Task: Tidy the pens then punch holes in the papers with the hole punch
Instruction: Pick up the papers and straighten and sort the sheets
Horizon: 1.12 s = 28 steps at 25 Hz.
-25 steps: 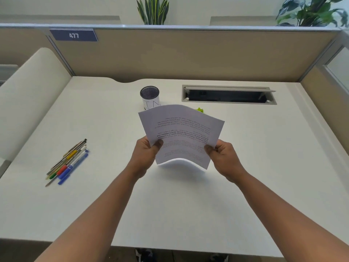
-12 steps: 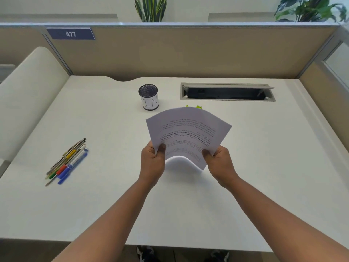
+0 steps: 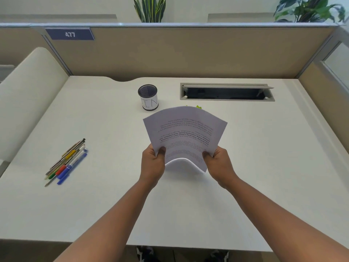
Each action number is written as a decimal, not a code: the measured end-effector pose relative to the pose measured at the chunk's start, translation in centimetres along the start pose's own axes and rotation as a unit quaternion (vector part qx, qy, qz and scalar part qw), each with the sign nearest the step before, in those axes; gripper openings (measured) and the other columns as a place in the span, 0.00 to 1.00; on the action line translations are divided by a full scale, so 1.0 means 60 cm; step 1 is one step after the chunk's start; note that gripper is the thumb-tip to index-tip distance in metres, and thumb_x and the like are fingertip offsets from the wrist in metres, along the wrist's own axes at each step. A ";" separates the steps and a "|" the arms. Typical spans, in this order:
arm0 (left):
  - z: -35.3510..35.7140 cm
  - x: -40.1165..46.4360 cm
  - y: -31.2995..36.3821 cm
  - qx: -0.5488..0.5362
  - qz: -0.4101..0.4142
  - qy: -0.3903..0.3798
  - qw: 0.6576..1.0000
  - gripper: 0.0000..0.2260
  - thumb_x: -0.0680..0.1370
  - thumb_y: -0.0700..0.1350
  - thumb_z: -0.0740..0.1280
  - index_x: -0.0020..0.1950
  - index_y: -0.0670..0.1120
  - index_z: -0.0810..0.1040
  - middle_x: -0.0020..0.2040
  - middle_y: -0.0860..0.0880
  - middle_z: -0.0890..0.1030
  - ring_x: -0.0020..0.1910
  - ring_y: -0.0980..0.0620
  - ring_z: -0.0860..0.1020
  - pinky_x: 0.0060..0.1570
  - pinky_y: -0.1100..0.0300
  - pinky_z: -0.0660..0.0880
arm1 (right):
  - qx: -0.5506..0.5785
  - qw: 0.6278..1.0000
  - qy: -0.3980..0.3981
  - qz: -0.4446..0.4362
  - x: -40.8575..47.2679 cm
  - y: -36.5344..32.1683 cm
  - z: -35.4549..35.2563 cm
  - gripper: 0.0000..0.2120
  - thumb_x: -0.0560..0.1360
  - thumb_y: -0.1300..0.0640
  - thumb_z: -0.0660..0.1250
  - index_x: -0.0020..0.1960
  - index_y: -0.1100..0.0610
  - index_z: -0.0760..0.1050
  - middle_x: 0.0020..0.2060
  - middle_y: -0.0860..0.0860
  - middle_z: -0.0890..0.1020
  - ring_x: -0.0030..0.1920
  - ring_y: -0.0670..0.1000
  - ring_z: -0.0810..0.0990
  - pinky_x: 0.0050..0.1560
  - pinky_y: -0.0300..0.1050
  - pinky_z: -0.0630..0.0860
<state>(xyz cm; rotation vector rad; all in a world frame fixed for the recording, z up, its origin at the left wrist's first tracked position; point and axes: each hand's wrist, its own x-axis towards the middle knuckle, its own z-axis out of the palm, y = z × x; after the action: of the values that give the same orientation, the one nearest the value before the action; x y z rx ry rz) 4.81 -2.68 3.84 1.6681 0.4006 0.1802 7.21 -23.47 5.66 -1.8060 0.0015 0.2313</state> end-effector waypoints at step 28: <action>0.023 -0.007 0.036 -0.385 -0.218 0.034 0.896 0.13 0.81 0.35 0.64 0.63 0.47 0.78 0.60 0.47 0.85 0.58 0.47 0.82 0.59 0.45 0.78 | 0.413 0.895 -0.023 0.166 -0.001 -0.009 0.006 0.17 0.77 0.69 0.67 0.64 0.59 0.76 0.60 0.57 0.84 0.57 0.55 0.85 0.54 0.50 0.83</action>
<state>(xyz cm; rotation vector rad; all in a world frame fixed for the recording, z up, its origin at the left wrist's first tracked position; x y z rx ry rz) 5.26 -4.32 5.79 0.7640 0.6451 0.0468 7.18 -22.99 6.10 -0.9371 0.3333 0.4399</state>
